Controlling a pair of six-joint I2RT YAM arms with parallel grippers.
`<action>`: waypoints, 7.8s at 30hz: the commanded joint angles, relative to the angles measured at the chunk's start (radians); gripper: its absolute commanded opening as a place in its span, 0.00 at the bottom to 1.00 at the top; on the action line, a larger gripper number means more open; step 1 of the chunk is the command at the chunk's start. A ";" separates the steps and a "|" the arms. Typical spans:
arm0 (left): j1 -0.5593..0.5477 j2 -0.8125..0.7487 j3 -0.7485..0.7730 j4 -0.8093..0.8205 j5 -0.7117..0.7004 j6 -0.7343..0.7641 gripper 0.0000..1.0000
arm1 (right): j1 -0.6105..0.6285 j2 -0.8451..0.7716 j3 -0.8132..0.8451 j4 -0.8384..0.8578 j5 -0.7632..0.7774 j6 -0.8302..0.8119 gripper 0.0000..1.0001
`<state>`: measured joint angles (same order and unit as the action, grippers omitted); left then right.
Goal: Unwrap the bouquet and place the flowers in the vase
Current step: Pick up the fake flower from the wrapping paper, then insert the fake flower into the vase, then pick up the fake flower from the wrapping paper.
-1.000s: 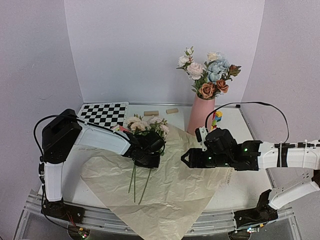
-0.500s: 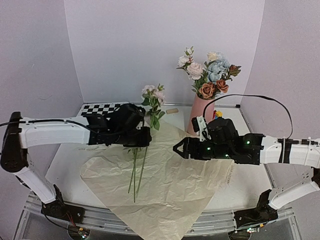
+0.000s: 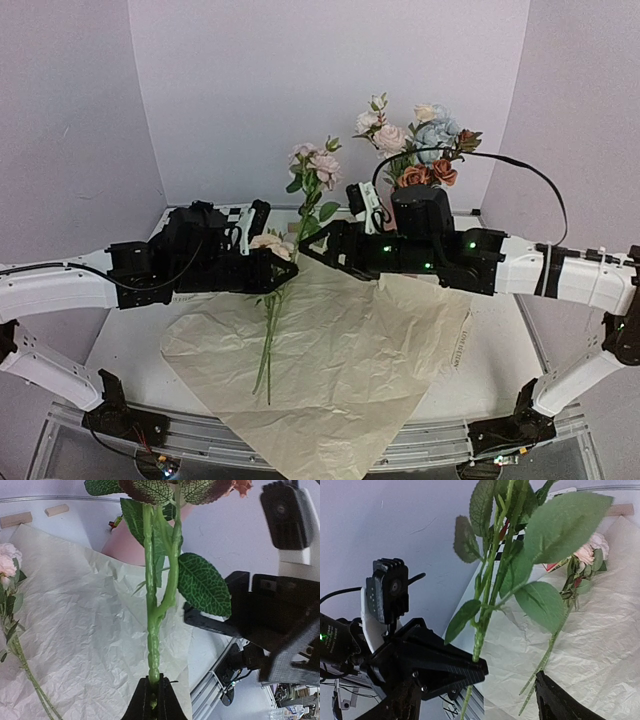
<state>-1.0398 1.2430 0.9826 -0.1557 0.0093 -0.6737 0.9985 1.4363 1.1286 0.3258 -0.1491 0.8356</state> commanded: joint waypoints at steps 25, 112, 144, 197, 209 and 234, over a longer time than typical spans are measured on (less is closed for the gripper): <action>-0.007 -0.045 -0.043 0.099 0.076 0.032 0.04 | 0.009 0.172 0.246 -0.080 0.132 0.102 0.03; -0.009 -0.116 -0.078 0.087 0.023 0.016 0.87 | -0.285 0.132 0.403 0.174 0.563 -1.037 0.00; -0.010 -0.130 -0.084 0.079 0.020 0.017 0.87 | -0.322 0.089 0.423 0.042 0.452 -0.942 0.62; -0.007 -0.071 -0.042 -0.056 -0.147 -0.029 0.87 | -0.340 0.038 0.327 -0.044 0.385 -0.916 0.73; 0.044 -0.075 -0.063 -0.174 -0.281 -0.148 0.99 | -0.340 -0.139 0.224 -0.156 0.286 -0.739 0.98; 0.164 0.299 0.005 -0.173 -0.159 -0.076 0.47 | -0.165 -0.274 -0.225 -0.117 0.058 -0.307 0.97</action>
<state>-0.8924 1.4828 0.9167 -0.3278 -0.1751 -0.7872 0.7600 1.1782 0.9307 0.1493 -0.1368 0.4698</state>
